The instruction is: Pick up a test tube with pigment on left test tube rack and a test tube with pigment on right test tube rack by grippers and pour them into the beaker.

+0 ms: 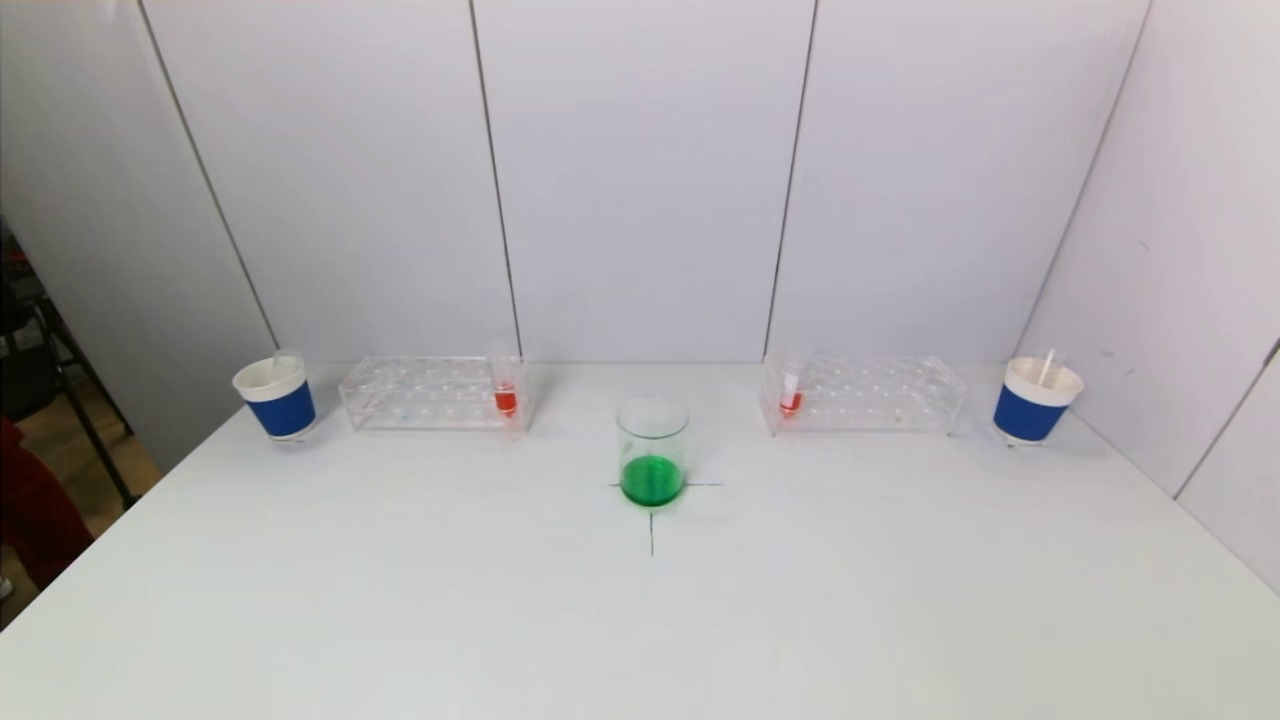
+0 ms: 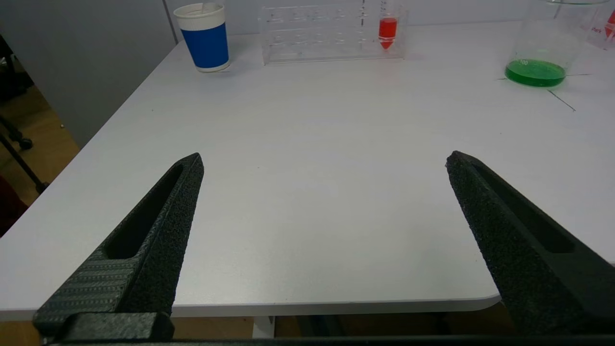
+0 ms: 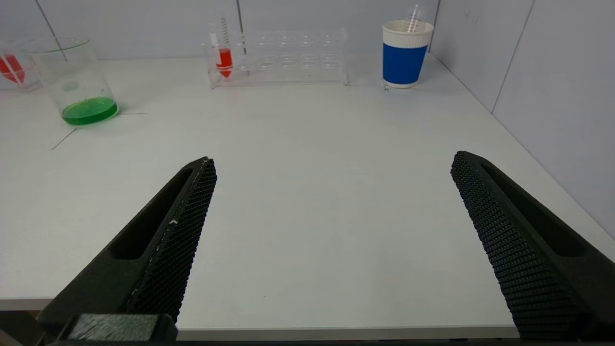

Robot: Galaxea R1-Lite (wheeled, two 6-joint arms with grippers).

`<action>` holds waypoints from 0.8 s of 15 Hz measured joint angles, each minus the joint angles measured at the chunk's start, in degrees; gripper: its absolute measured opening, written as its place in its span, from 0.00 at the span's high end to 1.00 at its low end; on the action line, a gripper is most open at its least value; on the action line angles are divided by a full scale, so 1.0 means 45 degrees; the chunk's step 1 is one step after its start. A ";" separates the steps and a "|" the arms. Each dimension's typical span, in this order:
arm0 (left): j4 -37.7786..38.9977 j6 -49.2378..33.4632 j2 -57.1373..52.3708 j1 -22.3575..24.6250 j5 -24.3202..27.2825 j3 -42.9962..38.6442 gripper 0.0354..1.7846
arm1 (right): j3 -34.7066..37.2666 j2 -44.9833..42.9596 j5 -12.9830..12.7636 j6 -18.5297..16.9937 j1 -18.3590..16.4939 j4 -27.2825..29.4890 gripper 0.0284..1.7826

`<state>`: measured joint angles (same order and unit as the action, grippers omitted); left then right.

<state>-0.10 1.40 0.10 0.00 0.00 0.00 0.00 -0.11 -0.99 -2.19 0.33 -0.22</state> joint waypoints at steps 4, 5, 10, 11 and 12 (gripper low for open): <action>0.0000 0.0000 0.0000 0.0000 0.0000 0.0000 0.01 | 0.0000 0.0000 0.0005 0.0000 0.0000 0.0000 0.00; 0.0000 0.0000 0.0000 0.0000 0.0000 0.0000 0.01 | 0.0000 0.0000 0.0000 0.0000 0.0000 -0.0005 0.00; 0.0000 0.0000 0.0000 0.0000 0.0000 0.0000 0.01 | 0.0000 0.0003 -0.0014 -0.0019 0.0000 -0.0005 0.00; 0.0000 0.0000 0.0000 0.0000 0.0000 0.0000 0.01 | 0.0000 0.0003 -0.0014 -0.0019 0.0000 -0.0005 0.00; 0.0000 0.0000 0.0000 0.0000 0.0005 0.0000 0.01 | 0.0000 0.0003 -0.0014 -0.0014 0.0000 -0.0005 0.00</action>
<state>-0.10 1.40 0.10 0.00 0.02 0.00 0.00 -0.10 -1.05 -2.26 0.33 -0.24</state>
